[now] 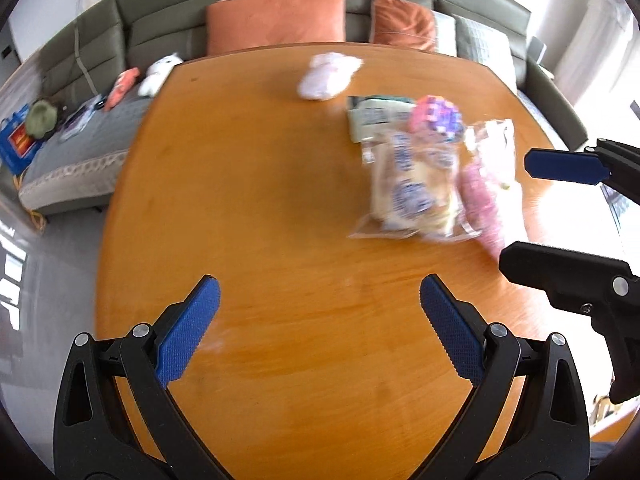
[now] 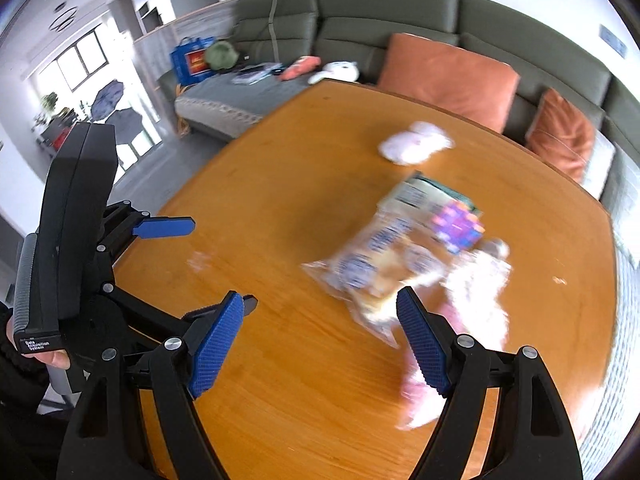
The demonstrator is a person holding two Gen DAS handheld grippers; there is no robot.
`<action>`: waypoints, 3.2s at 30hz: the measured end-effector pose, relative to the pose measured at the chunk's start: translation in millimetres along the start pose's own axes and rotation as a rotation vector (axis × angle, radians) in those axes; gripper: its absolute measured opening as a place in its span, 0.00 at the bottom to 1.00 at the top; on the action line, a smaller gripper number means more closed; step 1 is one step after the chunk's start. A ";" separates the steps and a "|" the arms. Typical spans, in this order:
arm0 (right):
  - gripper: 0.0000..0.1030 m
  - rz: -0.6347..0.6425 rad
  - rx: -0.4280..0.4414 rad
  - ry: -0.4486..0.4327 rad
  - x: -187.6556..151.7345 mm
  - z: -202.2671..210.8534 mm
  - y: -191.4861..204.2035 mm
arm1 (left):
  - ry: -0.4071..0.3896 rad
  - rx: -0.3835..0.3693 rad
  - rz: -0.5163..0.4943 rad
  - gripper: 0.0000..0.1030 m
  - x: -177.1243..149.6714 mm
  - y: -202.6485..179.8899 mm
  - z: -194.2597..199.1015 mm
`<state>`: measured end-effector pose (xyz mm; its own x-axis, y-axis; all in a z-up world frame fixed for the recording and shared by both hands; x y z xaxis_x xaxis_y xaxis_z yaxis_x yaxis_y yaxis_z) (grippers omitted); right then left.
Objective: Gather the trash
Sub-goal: 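Grasp the pink-filled clear bag with the right tool while the left tool grasps the bread bag, then carry the bread bag and pink bag over the black bin and release both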
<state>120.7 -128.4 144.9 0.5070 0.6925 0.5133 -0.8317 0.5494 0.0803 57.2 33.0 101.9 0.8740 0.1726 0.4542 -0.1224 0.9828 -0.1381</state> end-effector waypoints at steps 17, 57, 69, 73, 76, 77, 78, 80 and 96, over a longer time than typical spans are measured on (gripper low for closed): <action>0.77 -0.285 -0.070 0.157 -57.4 -60.7 -107.2 | 0.086 0.031 -0.083 0.94 24.9 -74.4 -52.4; 0.26 -0.289 -0.034 0.064 -20.9 -23.5 1.6 | 0.089 -0.091 0.071 0.67 -28.8 34.0 -29.6; 0.27 -0.156 0.027 0.070 35.3 -47.1 85.7 | 0.039 -0.054 0.200 0.67 -49.8 127.7 4.3; 0.27 -0.091 0.054 0.072 57.9 -58.2 120.0 | 0.014 -0.029 0.253 0.67 -58.1 159.8 17.1; 0.27 -0.043 0.077 0.073 74.4 -66.6 144.5 | -0.004 -0.001 0.296 0.67 -65.8 185.1 26.0; 0.27 -0.022 0.089 0.073 81.5 -70.6 154.9 | -0.010 0.008 0.312 0.67 -68.6 194.0 29.4; 0.27 -0.005 0.102 0.075 87.4 -74.4 163.9 | -0.015 0.019 0.330 0.67 -72.1 203.9 33.1; 0.27 0.027 0.123 0.079 98.6 -82.0 183.8 | -0.022 0.036 0.362 0.67 -77.3 221.7 38.3; 0.27 0.280 0.327 0.130 167.5 -145.3 343.7 | -0.029 0.230 0.674 0.67 -150.1 374.9 74.3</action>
<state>-47.3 244.3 134.4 0.2587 0.8582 0.4433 -0.9583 0.1701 0.2297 -154.9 380.4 47.4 0.5606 0.7460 0.3594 -0.7307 0.6499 -0.2092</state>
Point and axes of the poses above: each gripper's, at about its wrist camera, not at the fingertips, and z roughly against the way its jaws point, y to its left, x to its top, the point moved 1 cm from there along -z, roughly the way its jaws point, and after that the axes turned 12 degrees about z, right-handed, at the moved point
